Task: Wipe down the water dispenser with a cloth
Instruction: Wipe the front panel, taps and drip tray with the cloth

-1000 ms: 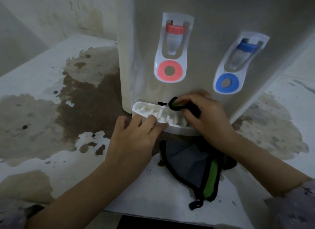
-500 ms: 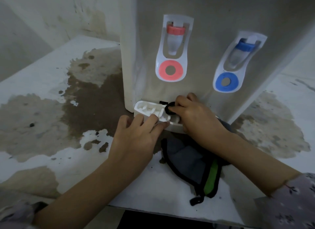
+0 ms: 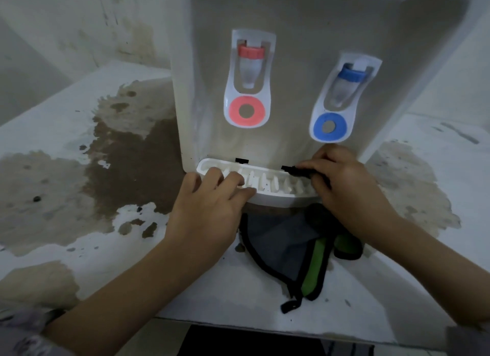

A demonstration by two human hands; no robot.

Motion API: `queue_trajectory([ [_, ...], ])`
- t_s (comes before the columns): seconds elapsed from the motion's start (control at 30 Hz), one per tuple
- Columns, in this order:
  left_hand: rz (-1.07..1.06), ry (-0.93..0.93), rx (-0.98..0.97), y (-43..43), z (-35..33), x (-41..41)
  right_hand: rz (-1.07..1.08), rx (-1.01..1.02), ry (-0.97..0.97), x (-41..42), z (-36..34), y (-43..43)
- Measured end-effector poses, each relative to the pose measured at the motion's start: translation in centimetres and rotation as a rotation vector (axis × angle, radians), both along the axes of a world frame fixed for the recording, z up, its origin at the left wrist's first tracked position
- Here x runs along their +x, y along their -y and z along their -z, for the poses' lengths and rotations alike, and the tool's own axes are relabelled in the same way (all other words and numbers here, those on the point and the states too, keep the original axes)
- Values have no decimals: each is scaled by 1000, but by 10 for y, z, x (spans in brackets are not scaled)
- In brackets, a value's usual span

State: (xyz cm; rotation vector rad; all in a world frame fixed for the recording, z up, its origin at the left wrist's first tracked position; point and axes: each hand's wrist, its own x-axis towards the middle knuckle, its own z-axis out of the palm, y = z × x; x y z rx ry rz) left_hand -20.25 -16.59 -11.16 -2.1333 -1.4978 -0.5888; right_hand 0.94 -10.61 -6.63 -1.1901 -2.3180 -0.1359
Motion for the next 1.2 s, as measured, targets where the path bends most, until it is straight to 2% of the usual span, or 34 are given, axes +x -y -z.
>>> queue_trajectory([
  [0.07,11,2,-15,0,-1,3,2,31,-20,-9,5,-3],
  [0.2,3,27,-12,-1,-1,5,-73,-64,-72,-31,9,-17],
  [0.27,3,46,-4,-1,1,5,-126,-63,-3,-42,11,-21],
  [0.4,4,56,31,-2,7,5,-175,69,219,-55,18,-21],
  [0.47,7,60,53,-2,9,5,-139,80,232,-60,19,-22],
  [0.6,-1,61,70,-2,11,6,-90,-68,63,-59,23,-23],
  [0.7,-2,66,63,-1,12,5,-131,-283,-273,-52,18,-20],
  [0.77,2,68,53,-1,12,4,-96,-316,-406,-50,12,-20],
  [0.87,-2,62,48,-1,12,3,-67,-152,-325,-49,15,-21],
  [1.0,-7,66,76,-1,12,4,-95,15,-102,-57,27,-21],
  [1.07,-15,58,85,-1,13,5,-118,62,0,-61,29,-18],
  [1.2,-33,54,76,-1,12,5,-241,31,49,-63,26,-11],
])
